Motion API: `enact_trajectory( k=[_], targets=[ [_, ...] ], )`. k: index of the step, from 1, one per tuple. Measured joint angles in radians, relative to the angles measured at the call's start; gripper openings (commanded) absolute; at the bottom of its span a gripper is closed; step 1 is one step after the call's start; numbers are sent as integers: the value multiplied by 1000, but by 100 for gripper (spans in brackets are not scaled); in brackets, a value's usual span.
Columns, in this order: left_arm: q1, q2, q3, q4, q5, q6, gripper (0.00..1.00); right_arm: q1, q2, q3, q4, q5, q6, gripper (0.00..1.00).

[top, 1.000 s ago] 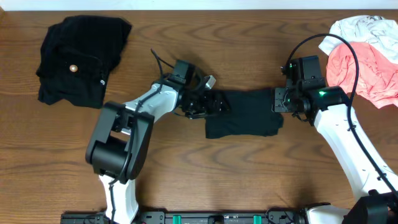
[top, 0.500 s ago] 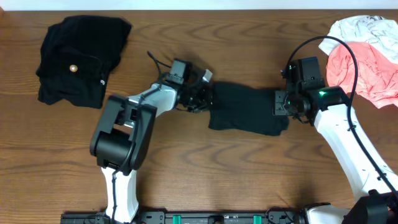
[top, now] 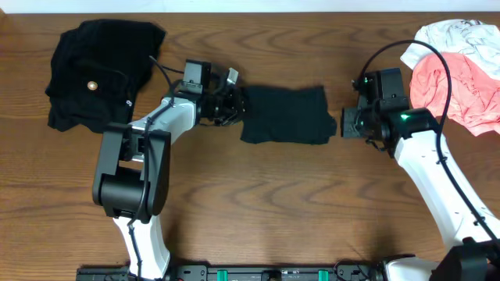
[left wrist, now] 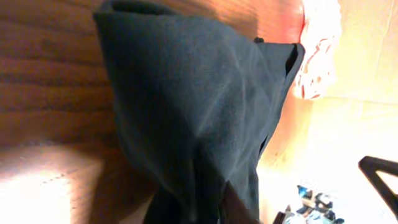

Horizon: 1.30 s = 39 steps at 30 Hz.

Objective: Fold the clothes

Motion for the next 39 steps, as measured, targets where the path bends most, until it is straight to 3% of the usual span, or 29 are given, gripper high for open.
enact_trajectory(
  k=[1, 5, 8, 15, 23, 39],
  targets=[
    [-3, 0, 1, -1, 0, 4, 56, 0, 6, 0, 24, -11, 0, 1],
    [-10, 0, 1, -4, 0, 8, 85, 2, 65, 0, 132, -73, -7, 1],
    [-10, 0, 3, -5, -1, 18, 96, 14, 135, 0, 215, -112, -12, 1],
    [-10, 0, 4, -86, -91, 26, 100, 77, 300, 0, 385, -147, -22, 1],
    [-11, -5, 4, -78, -158, 38, 98, 115, 419, 0, 549, -160, -23, 1],
    [-36, 37, 11, -5, -71, 1, 98, 116, 524, 6, 668, -267, -7, 1]
  ],
)
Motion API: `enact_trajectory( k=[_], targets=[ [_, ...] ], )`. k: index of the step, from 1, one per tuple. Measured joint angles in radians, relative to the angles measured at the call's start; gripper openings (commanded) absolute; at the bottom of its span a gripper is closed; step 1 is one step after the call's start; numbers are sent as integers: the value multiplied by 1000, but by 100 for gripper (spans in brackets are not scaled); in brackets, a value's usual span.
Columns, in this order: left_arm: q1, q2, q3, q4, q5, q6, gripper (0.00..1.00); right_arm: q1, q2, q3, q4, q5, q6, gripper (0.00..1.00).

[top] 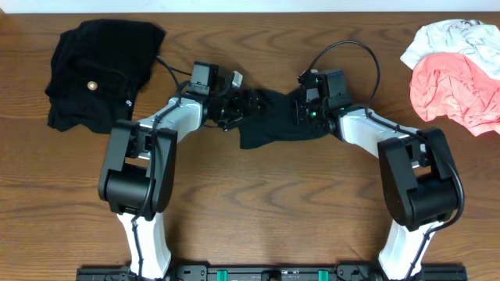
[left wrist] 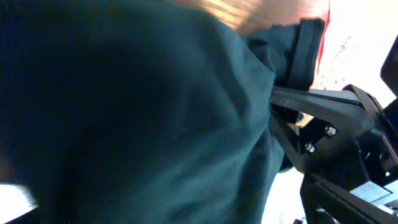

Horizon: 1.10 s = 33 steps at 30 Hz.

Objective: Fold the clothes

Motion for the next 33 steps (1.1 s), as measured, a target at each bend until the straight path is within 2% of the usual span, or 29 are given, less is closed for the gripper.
enact_trajectory(
  k=[5, 6, 8, 10, 11, 13, 14, 15, 20, 21, 25, 26, 27, 33],
  targets=[
    [-27, 13, 9, 3, 24, -21, 100, 19, 4, 0, 13, -20, 2, 1],
    [-30, 14, 10, 5, 28, -23, 96, 24, 5, 0, 13, -24, 3, 1],
    [-34, 17, 10, 6, 31, -35, 83, 30, 5, 0, 13, -28, 8, 1],
    [-35, 26, 9, 3, 27, -44, 59, 29, 5, 0, 13, -32, 14, 1],
    [-35, 32, 8, 2, 25, -48, 43, 27, 5, 0, 13, -34, 19, 1],
    [-34, 49, 4, 0, 15, -50, 20, 24, 5, 0, 11, -41, 27, 2],
    [-34, 56, 1, 1, 16, -49, 12, 21, 5, 0, 10, -45, 29, 1],
    [-34, 61, 0, 0, 10, -51, 6, 16, 4, 0, 8, -50, 31, 1],
    [-34, 67, -2, 15, 10, -62, 6, -30, -31, 0, -43, -68, 34, 1],
    [-33, 67, -2, 20, 10, -63, 6, -44, -55, 0, -61, -68, 34, 8],
    [-14, 67, -2, 46, 10, -66, 6, -105, -209, -1, -127, -68, 29, 65],
    [-1, 67, -2, 52, 10, -66, 6, -126, -263, -1, -147, -67, 28, 90],
    [15, 65, -2, 59, 10, -67, 6, -143, -319, -1, -170, -64, 26, 99],
    [136, -27, 2, 130, -11, -82, 6, -219, -554, 2, -291, -49, 7, 99]
  ],
)
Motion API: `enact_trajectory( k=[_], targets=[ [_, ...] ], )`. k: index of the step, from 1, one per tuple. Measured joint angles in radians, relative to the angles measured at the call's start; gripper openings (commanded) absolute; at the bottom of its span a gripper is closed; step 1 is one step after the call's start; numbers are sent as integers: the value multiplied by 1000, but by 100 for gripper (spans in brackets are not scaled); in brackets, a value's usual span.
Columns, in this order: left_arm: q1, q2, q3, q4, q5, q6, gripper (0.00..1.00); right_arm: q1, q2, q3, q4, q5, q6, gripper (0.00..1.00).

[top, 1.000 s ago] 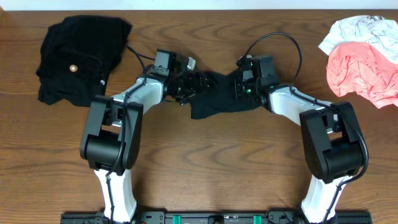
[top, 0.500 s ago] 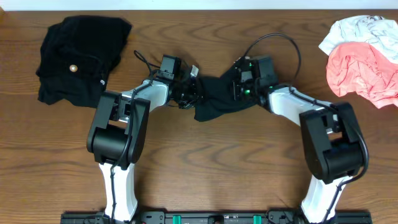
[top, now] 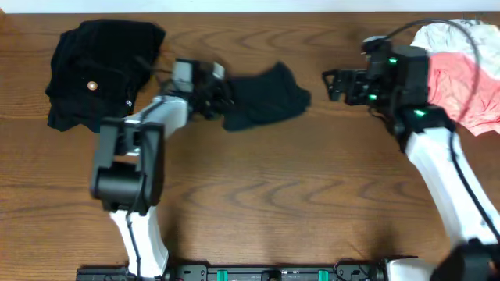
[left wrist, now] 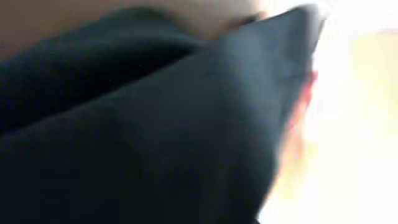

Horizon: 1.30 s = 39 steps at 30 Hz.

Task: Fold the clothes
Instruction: 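Carry the folded shirt with left gripper onto the black clothes stack, then lower the shirt onto the stack and open the left gripper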

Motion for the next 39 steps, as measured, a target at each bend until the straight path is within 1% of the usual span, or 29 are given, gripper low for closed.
enact_trajectory(
  k=[3, 8, 10, 13, 18, 23, 26, 29, 35, 39],
  targets=[
    [63, -103, 17, 57, -14, -27, 6, -3, -38, 0, -51, 2, -7, 99],
    [183, -275, 47, 174, -56, -88, 6, -3, -41, 0, -129, 3, -10, 99],
    [249, -327, 51, 230, -76, -123, 6, -3, -41, 0, -154, 3, -11, 99],
    [338, -353, 55, 316, -102, -185, 6, -3, -41, 0, -172, 3, -11, 99],
    [473, -347, 55, 466, -139, -273, 6, 2, -41, 0, -183, 3, -11, 99],
    [539, -343, 55, 531, -209, -337, 6, 6, -41, 0, -180, 4, -11, 99],
    [547, -322, 56, 594, -230, -375, 6, 7, -41, 0, -180, 3, -11, 99],
    [542, -278, 72, 615, -228, -411, 6, 16, -41, 0, -180, 4, -11, 99],
    [509, -98, 202, 636, -216, -460, 6, 22, -41, 0, -185, 4, -7, 99],
    [499, -26, 265, 643, -210, -472, 6, 31, -41, 0, -191, 3, -7, 99]
  ],
)
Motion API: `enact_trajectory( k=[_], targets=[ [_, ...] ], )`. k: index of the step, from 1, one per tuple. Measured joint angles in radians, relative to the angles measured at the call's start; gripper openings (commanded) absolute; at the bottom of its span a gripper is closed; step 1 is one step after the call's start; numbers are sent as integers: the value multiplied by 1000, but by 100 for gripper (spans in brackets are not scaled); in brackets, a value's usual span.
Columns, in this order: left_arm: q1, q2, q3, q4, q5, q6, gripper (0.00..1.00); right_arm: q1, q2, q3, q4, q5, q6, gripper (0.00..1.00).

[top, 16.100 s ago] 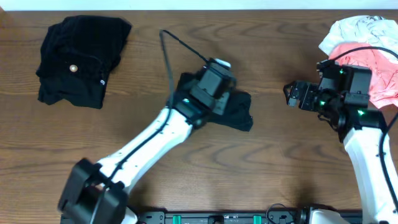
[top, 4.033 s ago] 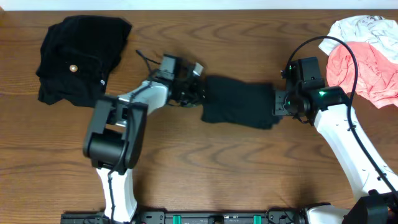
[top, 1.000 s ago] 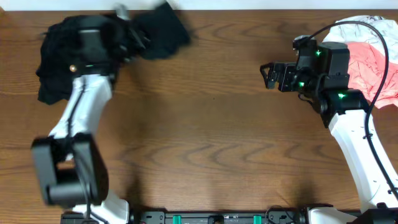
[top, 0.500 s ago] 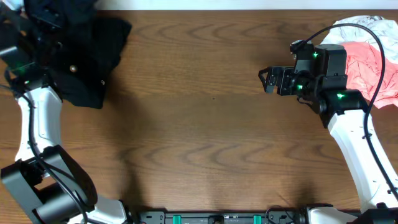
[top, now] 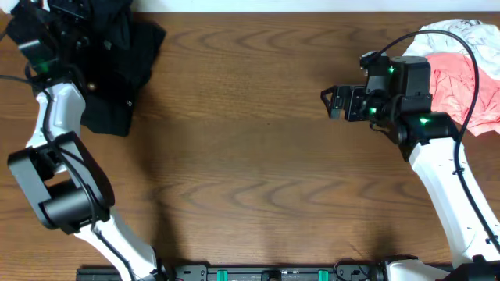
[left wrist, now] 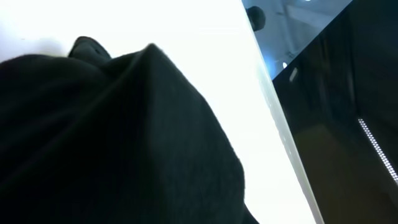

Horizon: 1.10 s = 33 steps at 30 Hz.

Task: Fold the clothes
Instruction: 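Lower the shirt onto the stack and open the left gripper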

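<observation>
Dark cloth [left wrist: 112, 137] fills the left wrist view and hides the fingers. In the overhead view my left gripper [top: 84, 19] is at the far left corner, over the black pile [top: 117, 74]. The dark folded garment hangs from it and merges with the pile, so its outline cannot be told apart. My right gripper [top: 328, 104] hovers open and empty over bare wood at the right of centre, pointing left. A pink garment [top: 469, 86] and a white garment [top: 453, 35] lie crumpled at the far right.
The wooden table [top: 250, 179] has its far edge just behind the black pile and the white garment. The right arm's cable loops over the pink garment. A rail with green clips runs along the near edge.
My left gripper has moved with the dark garment from left of centre to the far left corner, over the black pile. The right gripper stays open at about the same place.
The dark folded garment lay mid-table with my left gripper at its left edge and the right gripper beside its right edge. Then both grippers were on it. Then the right had drawn back open and the garment was further left. Now it is at the black pile.
</observation>
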Motion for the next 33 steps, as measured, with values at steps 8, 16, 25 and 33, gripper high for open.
enact_trajectory(
  k=[8, 16, 25, 33],
  targets=[
    [8, 14, 30, -266, 26, 16, 6, 6, 0, 0, 1, 18, 0, 99],
    [23, 19, 31, -66, 36, 26, 6, 6, 0, 0, 3, 24, 0, 99],
    [-14, 86, 246, -71, 24, 61, 6, 6, 0, 0, 2, 43, 1, 99],
    [-47, 235, 329, -174, 47, 100, 6, 6, 0, 0, -20, 46, 8, 99]
  ],
)
